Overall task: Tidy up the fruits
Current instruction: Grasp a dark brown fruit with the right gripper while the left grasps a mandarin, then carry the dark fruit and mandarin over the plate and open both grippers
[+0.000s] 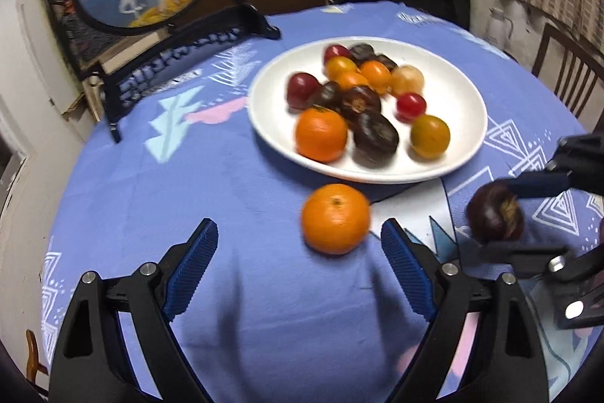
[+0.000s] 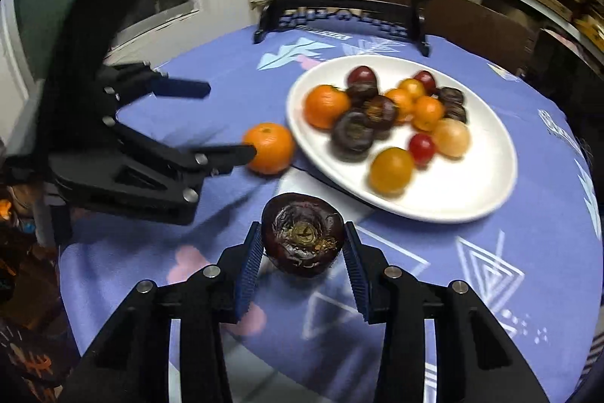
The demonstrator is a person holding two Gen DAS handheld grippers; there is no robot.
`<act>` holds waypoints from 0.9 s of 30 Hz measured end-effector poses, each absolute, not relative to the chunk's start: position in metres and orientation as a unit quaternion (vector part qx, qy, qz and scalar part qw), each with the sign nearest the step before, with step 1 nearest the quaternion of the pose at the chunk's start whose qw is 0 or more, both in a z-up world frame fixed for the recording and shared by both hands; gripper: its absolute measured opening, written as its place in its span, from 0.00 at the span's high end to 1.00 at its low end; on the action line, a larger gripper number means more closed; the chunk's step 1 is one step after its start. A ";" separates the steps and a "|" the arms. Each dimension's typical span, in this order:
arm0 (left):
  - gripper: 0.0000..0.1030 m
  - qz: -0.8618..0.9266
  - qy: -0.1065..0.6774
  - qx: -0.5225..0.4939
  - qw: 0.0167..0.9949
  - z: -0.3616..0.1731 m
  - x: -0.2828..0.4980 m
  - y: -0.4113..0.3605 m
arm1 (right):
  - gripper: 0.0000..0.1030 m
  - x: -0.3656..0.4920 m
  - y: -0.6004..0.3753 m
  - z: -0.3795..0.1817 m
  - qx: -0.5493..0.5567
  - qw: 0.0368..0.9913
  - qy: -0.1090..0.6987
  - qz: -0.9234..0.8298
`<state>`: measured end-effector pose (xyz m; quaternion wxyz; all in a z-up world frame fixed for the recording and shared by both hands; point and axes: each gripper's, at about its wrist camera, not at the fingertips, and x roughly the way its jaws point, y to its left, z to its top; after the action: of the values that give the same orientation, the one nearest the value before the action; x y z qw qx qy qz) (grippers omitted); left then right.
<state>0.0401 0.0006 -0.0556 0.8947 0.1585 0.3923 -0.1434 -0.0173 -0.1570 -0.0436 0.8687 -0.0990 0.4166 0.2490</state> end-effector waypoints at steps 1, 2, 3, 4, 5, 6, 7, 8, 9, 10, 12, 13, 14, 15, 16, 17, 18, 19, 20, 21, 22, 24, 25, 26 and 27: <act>0.17 -0.146 0.398 0.158 0.892 -0.060 0.044 -0.004 | 0.58 -0.018 -0.163 -0.044 -0.093 0.869 0.418 0.246; 0.17 -0.148 0.402 0.158 0.890 -0.062 0.046 -0.007 | 0.58 -0.018 -0.166 -0.044 -0.089 0.869 0.420 0.245; 0.17 -0.150 0.407 0.156 0.887 -0.065 0.050 -0.010 | 0.58 -0.019 -0.169 -0.046 -0.088 0.870 0.421 0.242; 0.17 -0.152 0.411 0.155 0.885 -0.067 0.054 -0.012 | 0.58 -0.019 -0.171 -0.048 -0.086 0.870 0.422 0.239; 0.19 -0.150 0.414 0.156 0.884 -0.069 0.056 -0.013 | 0.58 -0.018 -0.172 -0.050 -0.084 0.869 0.425 0.239; 0.35 -0.148 0.417 0.155 0.883 -0.071 0.059 -0.014 | 0.58 -0.017 -0.174 -0.051 -0.080 0.869 0.427 0.237; 0.45 -0.153 0.426 0.151 0.879 -0.073 0.061 -0.014 | 0.58 -0.018 -0.173 -0.053 -0.079 0.869 0.428 0.237; 0.56 -0.164 0.437 0.138 0.874 -0.073 0.063 -0.013 | 0.58 -0.019 -0.173 -0.054 -0.077 0.868 0.429 0.237; 0.56 -0.160 0.438 0.131 0.875 -0.072 0.062 -0.011 | 0.58 -0.019 -0.173 -0.055 -0.077 0.868 0.429 0.238; 0.56 -0.151 0.438 0.136 0.876 -0.072 0.061 -0.010 | 0.58 -0.020 -0.173 -0.055 -0.077 0.868 0.428 0.238; 0.56 -0.150 0.435 0.141 0.876 -0.071 0.057 -0.009 | 0.58 -0.020 -0.173 -0.055 -0.076 0.869 0.427 0.239; 0.56 -0.149 0.436 0.140 0.877 -0.070 0.054 -0.006 | 0.58 -0.021 -0.173 -0.054 -0.076 0.869 0.426 0.239; 0.56 -0.148 0.434 0.140 0.877 -0.068 0.051 -0.005 | 0.58 -0.022 -0.173 -0.054 -0.076 0.870 0.425 0.239; 0.56 -0.149 0.431 0.142 0.879 -0.066 0.047 -0.005 | 0.58 -0.023 -0.173 -0.054 -0.075 0.870 0.425 0.239; 0.56 -0.149 0.425 0.146 0.881 -0.062 0.042 -0.005 | 0.58 -0.024 -0.173 -0.054 -0.074 0.870 0.425 0.240; 0.56 -0.144 0.417 0.153 0.884 -0.058 0.038 -0.006 | 0.58 -0.025 -0.173 -0.053 -0.074 0.870 0.424 0.240; 0.56 -0.140 0.411 0.160 0.886 -0.055 0.035 -0.008 | 0.58 -0.026 -0.173 -0.053 -0.074 0.870 0.423 0.240; 0.56 -0.136 0.402 0.169 0.890 -0.050 0.031 -0.010 | 0.58 -0.028 -0.173 -0.052 -0.074 0.871 0.422 0.240; 0.56 -0.134 0.395 0.173 0.892 -0.046 0.027 -0.012 | 0.58 -0.029 -0.173 -0.051 -0.074 0.872 0.421 0.241; 0.56 -0.134 0.387 0.177 0.895 -0.041 0.022 -0.015 | 0.58 -0.031 -0.173 -0.049 -0.074 0.873 0.418 0.241; 0.56 -0.133 0.383 0.179 0.897 -0.038 0.020 -0.017 | 0.58 -0.033 -0.173 -0.047 -0.074 0.874 0.416 0.240; 0.56 -0.130 0.373 0.182 0.900 -0.031 0.014 -0.022 | 0.58 -0.036 -0.173 -0.043 -0.074 0.877 0.410 0.240; 0.56 -0.130 0.371 0.183 0.901 -0.029 0.013 -0.023 | 0.58 -0.038 -0.174 -0.040 -0.073 0.879 0.406 0.238; 0.56 -0.129 0.367 0.183 0.903 -0.027 0.011 -0.026 | 0.58 -0.040 -0.176 -0.038 -0.071 0.881 0.404 0.238; 0.56 -0.127 0.364 0.182 0.904 -0.024 0.010 -0.028 | 0.58 -0.041 -0.177 -0.036 -0.069 0.882 0.402 0.238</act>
<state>0.0095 -0.0279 -0.0237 0.9044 0.1825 0.3641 -0.1273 -0.0407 -0.1767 -0.0364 0.8815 -0.0693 0.4019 0.2379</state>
